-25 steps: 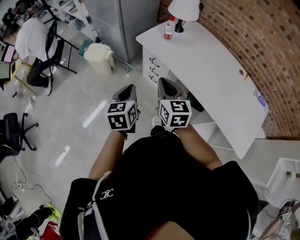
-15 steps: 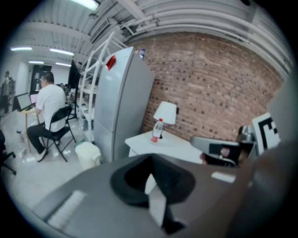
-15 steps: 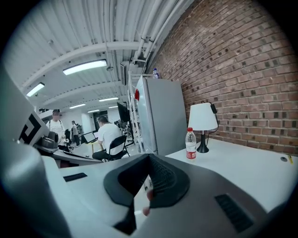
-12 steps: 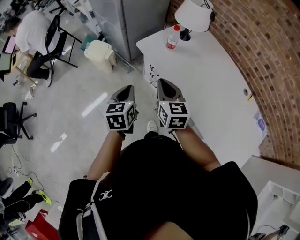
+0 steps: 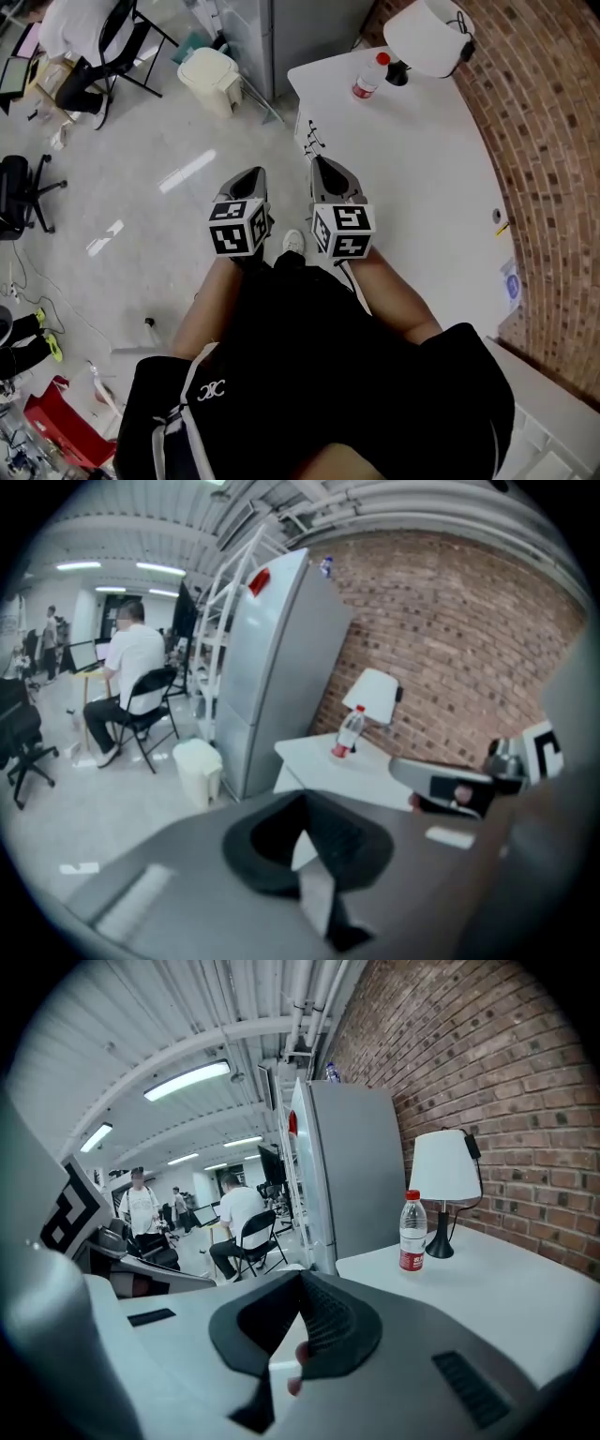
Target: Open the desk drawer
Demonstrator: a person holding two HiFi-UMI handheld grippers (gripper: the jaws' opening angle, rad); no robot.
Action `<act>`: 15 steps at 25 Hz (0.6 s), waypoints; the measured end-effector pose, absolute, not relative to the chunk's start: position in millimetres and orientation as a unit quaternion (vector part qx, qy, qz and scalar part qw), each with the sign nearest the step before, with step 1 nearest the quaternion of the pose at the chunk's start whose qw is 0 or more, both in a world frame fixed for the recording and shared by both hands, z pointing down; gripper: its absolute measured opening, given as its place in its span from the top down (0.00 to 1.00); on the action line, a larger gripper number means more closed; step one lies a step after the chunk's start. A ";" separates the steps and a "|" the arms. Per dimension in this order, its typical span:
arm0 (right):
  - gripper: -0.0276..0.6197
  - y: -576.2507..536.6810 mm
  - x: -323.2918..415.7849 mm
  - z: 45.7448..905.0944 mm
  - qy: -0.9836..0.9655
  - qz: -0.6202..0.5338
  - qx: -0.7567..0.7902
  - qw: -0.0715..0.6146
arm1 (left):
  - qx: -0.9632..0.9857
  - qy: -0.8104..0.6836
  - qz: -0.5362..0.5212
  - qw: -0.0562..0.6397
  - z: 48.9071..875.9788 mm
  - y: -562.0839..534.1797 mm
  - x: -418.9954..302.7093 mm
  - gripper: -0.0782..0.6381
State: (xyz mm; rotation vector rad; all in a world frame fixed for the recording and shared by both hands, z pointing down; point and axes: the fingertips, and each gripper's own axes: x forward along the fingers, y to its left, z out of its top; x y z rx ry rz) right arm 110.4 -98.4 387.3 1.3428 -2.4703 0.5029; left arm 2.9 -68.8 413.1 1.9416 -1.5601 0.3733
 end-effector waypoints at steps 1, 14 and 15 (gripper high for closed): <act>0.96 -100.0 107.8 391.1 -0.856 0.176 0.464 0.146 | 0.730 -0.591 0.142 0.312 416.7 -69.8 0.0 0.89; 0.96 -127.5 79.5 457.9 -0.829 0.167 0.484 0.225 | 0.724 -0.555 0.117 0.393 504.6 -109.1 -20.3 0.89; 0.96 -129.8 77.1 465.9 -0.825 0.166 0.487 0.233 | 0.724 -0.549 0.114 0.401 515.1 -112.5 -21.3 0.89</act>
